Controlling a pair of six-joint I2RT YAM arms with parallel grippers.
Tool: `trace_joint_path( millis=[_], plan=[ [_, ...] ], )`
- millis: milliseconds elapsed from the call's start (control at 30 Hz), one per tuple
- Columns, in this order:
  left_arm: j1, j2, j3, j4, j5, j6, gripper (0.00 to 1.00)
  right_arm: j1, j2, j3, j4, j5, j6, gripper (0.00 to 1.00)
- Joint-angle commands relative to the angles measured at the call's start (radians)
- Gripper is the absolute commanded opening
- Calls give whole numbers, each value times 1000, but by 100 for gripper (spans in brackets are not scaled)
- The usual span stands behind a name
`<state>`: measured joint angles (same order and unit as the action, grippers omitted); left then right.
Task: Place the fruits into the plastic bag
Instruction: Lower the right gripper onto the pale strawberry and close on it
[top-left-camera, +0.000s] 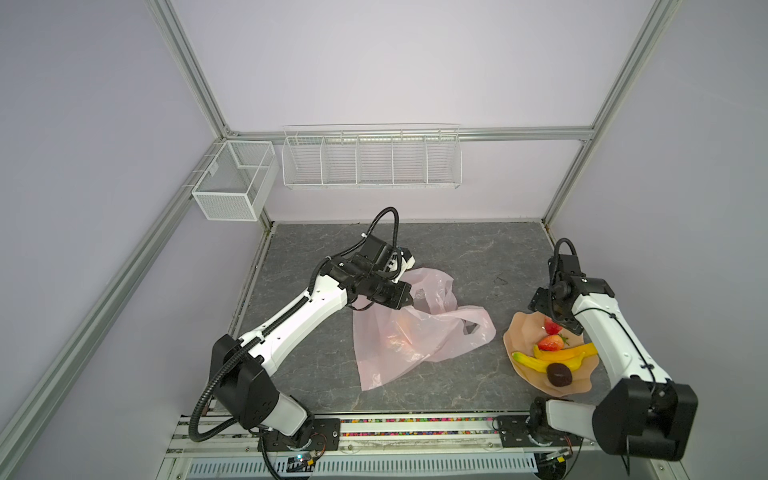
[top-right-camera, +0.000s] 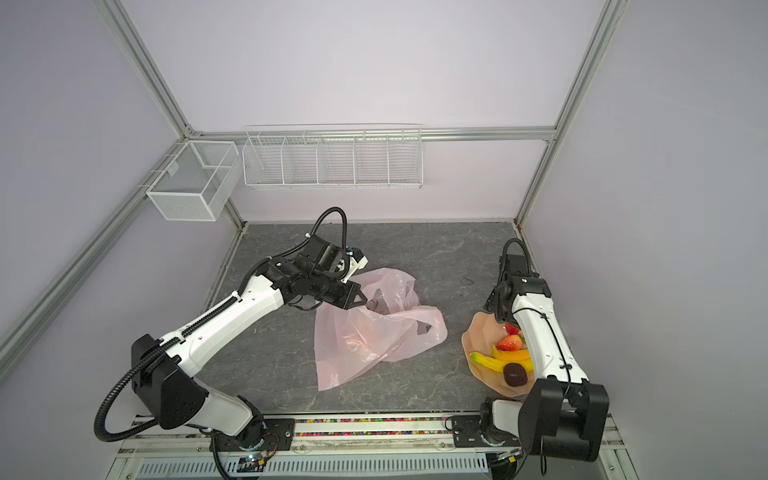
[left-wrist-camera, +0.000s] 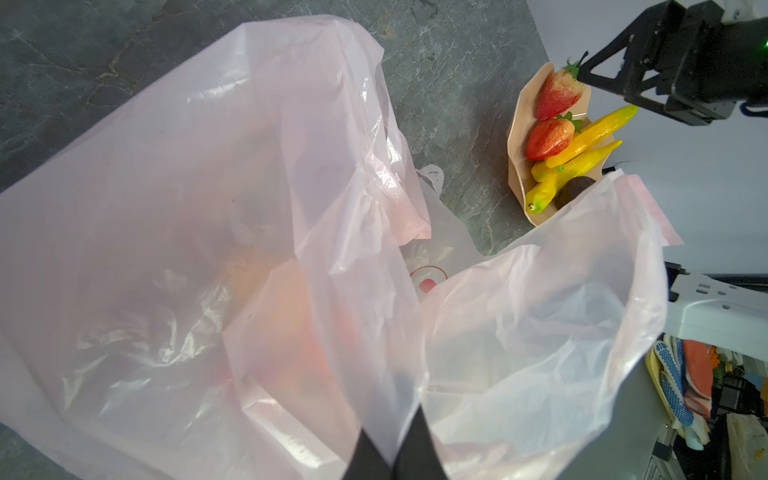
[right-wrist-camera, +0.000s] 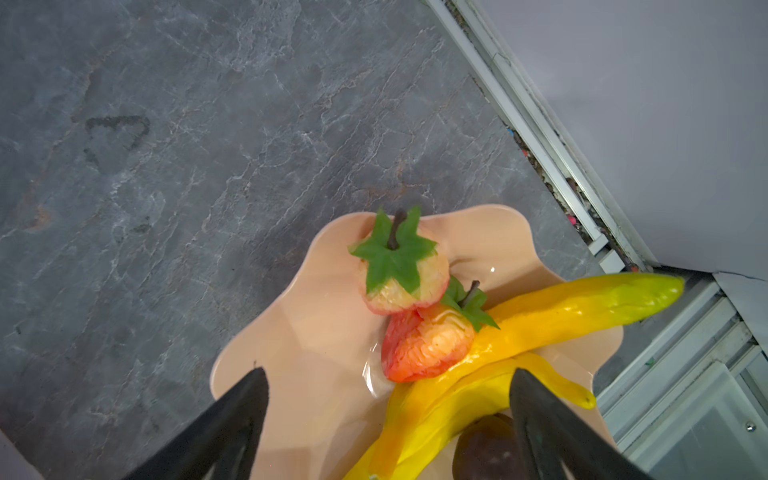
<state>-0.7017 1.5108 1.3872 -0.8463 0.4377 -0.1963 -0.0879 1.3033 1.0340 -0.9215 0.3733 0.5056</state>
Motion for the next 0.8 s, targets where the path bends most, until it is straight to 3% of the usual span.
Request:
trace_joint_path(
  millis=[0, 567, 767],
  plan=[
    [-7, -27, -7, -9, 22, 23, 0, -9, 39, -11, 64, 13, -95, 91],
    [-7, -23, 5, -7, 10, 12, 0, -23, 151, -29, 96, 62, -156, 62],
    [-7, -23, 5, -3, 8, 11, 0, -22, 148, -63, 108, 65, -144, 59]
  ],
)
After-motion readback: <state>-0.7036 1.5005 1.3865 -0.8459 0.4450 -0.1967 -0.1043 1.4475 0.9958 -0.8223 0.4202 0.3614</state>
